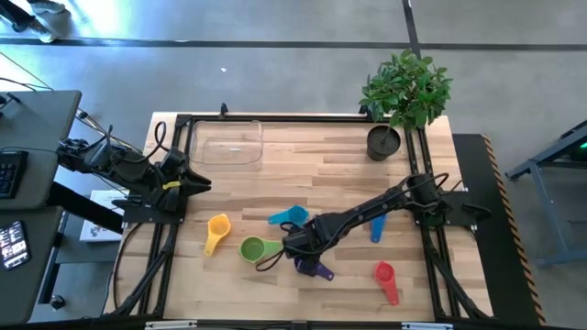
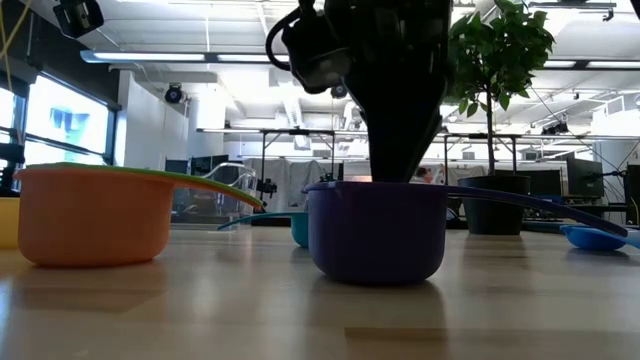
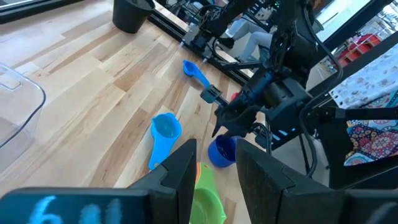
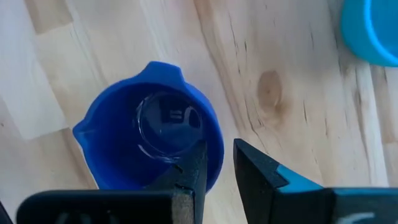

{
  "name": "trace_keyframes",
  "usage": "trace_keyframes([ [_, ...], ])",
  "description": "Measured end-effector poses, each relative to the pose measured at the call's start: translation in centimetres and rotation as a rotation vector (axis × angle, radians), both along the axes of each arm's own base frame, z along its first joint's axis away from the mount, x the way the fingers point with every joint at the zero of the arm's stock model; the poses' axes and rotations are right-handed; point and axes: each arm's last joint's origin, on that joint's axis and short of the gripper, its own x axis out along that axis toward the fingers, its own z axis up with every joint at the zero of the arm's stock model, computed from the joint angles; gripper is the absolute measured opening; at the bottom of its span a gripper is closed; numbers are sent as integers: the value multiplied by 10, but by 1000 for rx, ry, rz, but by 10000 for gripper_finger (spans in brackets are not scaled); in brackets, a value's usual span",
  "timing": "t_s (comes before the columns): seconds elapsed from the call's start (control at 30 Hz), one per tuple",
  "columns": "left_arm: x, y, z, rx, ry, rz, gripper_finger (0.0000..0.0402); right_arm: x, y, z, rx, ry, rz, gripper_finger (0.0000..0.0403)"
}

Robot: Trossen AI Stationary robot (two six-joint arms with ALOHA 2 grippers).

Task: Nest measuring cups in basket
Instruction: Stack the dark blue measuring cup on top of the green measuring cup

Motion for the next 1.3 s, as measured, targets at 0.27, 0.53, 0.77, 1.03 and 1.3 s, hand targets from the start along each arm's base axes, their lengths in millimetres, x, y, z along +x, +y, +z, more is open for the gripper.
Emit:
trace_keyframes([
  [0.27, 0, 0, 0, 3, -1, 7, 102, 0, -1, 0, -3, 0, -8, 34],
  [0.53, 0, 0, 0, 3, -1, 7, 101, 1, -4, 0, 1, 5, -32, 4],
  [0.77, 0, 0, 0, 2, -1, 7, 101, 8, -11, 17, 7, -24, -36, 2],
  [1.03, 0, 0, 0, 2, -1, 7, 101, 24, -19, 57, -1, -146, 2, 1],
  [1.3, 0, 0, 0, -39, -1, 23, 101, 41, -47, 102, -82, -322, 109, 1],
])
